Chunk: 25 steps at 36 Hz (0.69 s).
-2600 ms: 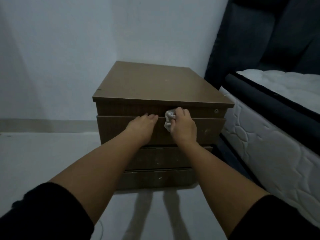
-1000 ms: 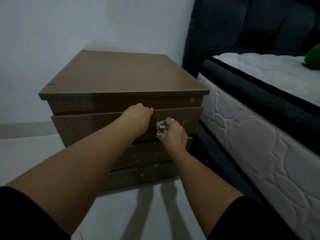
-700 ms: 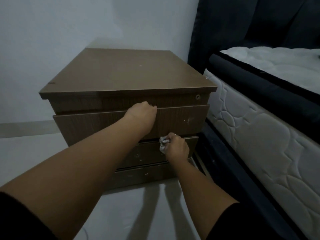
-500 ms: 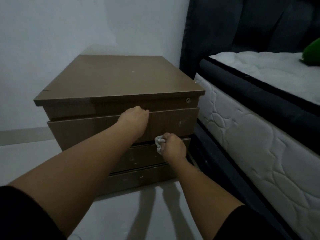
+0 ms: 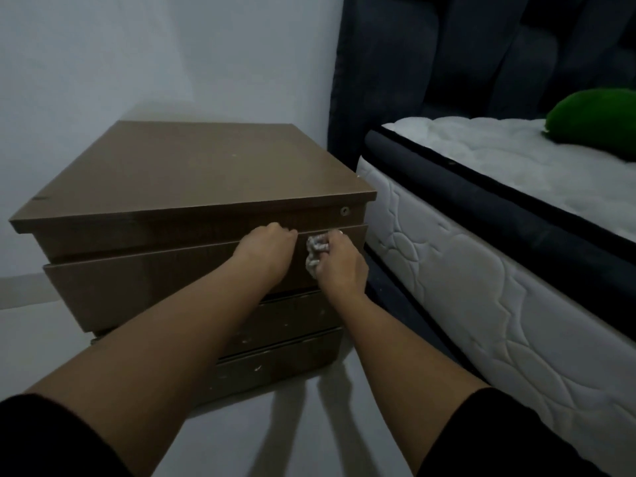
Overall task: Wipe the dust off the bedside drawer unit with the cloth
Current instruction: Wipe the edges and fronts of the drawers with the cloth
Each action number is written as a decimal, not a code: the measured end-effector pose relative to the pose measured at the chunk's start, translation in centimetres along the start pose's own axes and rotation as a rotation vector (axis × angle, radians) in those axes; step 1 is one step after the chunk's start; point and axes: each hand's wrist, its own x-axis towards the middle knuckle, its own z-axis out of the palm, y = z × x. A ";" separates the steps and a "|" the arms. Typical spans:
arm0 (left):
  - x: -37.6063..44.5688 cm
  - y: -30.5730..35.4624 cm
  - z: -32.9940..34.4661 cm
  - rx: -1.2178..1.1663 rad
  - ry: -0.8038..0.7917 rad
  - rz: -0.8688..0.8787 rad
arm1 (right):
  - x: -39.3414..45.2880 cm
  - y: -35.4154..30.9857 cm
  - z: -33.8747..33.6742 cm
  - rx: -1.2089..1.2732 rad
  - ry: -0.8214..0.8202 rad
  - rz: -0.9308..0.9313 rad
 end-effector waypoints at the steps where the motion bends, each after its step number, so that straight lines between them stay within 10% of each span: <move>1: 0.2 0.0 0.1 0.013 0.000 0.005 | -0.3 0.4 0.5 -0.006 -0.013 0.016; 19: 0.9 0.5 0.6 0.065 0.016 -0.029 | -2.0 4.5 5.2 -0.035 -0.233 0.131; 25: -0.6 -0.1 0.4 -0.046 0.002 -0.008 | -1.5 3.8 1.2 0.080 0.048 0.001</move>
